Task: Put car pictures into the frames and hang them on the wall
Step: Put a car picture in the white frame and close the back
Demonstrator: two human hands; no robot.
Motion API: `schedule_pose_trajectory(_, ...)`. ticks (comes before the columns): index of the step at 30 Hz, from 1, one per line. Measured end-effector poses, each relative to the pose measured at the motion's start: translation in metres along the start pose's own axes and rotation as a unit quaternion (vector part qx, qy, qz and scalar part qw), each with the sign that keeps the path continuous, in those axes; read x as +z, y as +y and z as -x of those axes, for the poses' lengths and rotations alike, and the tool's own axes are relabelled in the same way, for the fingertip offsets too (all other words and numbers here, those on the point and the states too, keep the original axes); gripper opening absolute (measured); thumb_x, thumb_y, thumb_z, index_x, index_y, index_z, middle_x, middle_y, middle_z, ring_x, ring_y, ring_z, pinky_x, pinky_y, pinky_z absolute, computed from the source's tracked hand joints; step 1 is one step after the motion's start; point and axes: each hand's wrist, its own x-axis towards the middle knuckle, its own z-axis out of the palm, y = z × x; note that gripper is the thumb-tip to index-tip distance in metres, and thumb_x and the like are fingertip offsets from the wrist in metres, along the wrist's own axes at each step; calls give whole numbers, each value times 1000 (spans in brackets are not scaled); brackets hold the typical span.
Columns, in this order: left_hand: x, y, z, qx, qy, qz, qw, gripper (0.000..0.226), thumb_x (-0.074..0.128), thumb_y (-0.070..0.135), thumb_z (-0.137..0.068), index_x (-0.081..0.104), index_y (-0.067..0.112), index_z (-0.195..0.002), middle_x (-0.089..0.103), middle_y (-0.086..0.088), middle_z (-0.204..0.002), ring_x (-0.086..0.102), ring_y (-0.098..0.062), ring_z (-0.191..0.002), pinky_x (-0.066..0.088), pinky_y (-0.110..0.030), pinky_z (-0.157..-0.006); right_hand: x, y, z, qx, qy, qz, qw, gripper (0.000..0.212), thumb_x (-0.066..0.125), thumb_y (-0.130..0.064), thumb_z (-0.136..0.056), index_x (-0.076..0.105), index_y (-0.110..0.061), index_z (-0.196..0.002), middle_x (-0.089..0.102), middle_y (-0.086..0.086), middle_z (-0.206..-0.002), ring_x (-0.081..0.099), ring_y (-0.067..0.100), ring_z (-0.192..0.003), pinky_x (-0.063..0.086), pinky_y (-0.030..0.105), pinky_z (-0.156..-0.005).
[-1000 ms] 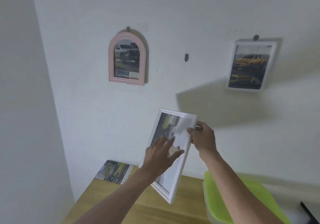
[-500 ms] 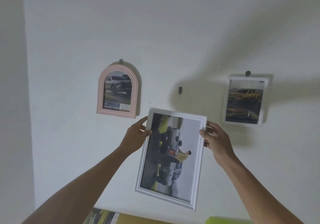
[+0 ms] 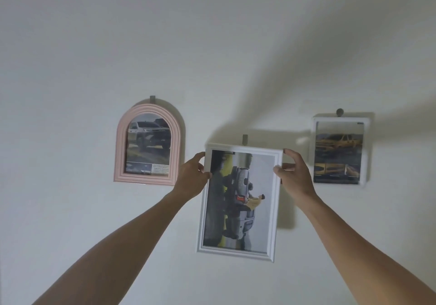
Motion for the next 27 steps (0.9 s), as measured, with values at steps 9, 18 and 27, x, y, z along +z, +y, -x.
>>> schedule_pose_trajectory(9, 17, -4, -23, 58, 13, -43, 997, 77, 66, 8, -86, 27, 30, -148, 63, -3, -88, 62, -22, -79, 56, -40, -73, 6, 4, -27, -41, 35, 10, 999, 50, 69, -16, -90, 55, -32, -136, 66, -3, -106, 60, 9, -91, 39, 11, -70)
schedule_pose_trajectory(18, 23, -11, -27, 90, 28, -81, 992, 80, 67, 10, -88, 21, 30, -152, 61, -5, -96, 62, -23, -80, 58, -38, -74, 11, 25, -34, -64, 41, 24, 997, 50, 69, -19, -91, 54, -33, -137, 69, 0, -100, 64, 13, -92, 41, 8, -72)
schedule_pose_trajectory(27, 22, -17, -29, 86, 33, -61, 994, 76, 68, 13, -89, 27, 34, -150, 64, -6, -97, 63, -23, -81, 57, -34, -73, 11, 30, -35, -77, 41, 58, 994, 43, 69, -20, -92, 55, -17, -132, 69, -1, -104, 65, 17, -94, 40, 7, -69)
